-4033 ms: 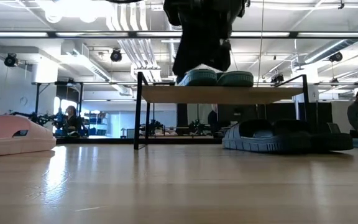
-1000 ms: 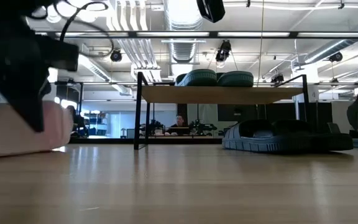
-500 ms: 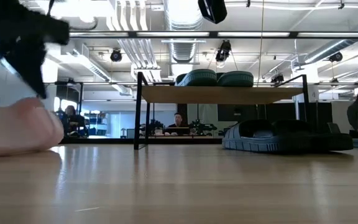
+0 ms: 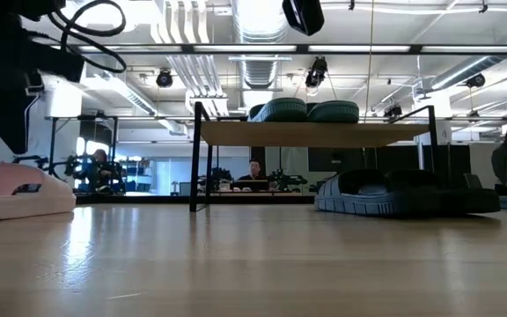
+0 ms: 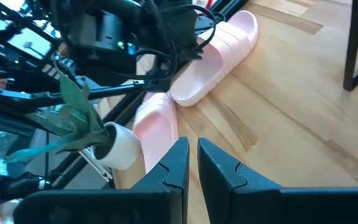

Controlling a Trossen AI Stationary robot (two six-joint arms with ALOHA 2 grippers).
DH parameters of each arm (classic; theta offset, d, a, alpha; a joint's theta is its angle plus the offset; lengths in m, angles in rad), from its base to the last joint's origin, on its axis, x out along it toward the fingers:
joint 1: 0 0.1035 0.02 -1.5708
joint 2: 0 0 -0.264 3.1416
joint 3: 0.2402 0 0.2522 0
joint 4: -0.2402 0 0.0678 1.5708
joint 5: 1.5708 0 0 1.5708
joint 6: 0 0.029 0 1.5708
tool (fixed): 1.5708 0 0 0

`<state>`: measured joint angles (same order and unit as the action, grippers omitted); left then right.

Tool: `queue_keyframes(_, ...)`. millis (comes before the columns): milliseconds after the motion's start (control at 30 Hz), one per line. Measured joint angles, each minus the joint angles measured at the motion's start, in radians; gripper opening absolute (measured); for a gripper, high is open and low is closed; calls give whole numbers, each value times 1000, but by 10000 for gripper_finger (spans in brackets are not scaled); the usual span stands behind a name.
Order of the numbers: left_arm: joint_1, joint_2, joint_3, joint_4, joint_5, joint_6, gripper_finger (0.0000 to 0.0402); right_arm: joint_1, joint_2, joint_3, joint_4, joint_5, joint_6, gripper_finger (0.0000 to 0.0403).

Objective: Pick and place slides into the shelf
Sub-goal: Put the top pink slides under the shelf

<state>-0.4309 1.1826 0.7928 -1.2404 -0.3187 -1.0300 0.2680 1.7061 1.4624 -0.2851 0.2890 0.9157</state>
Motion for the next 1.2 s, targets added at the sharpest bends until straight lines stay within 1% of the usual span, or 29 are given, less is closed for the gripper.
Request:
queue_keyframes(133,0,87,86,-80,7,79,51,0,0,0,-23,0,0,27)
queue_keyframes(233,0,168,149,-129,19,184,80,-3,0,0,-33,0,10,27)
queue_keyframes(333,0,251,185,-168,32,275,114,-9,0,0,-49,0,30,27)
queue_keyframes(500,0,364,165,-220,17,360,157,-17,0,0,-80,0,74,27)
queue_keyframes(633,0,416,127,-227,-9,429,165,-20,0,0,-83,0,106,27)
queue_keyframes(733,0,433,102,-227,-55,443,166,-22,0,0,-85,0,126,27)
queue_keyframes(867,6,420,52,-206,-110,443,166,-26,0,0,-85,1,151,27)
queue_keyframes(1100,40,352,-82,-93,-110,442,166,-36,0,0,-82,3,184,27)
queue_keyframes(1200,56,351,-90,-83,-111,442,156,-36,0,0,-78,10,185,27)
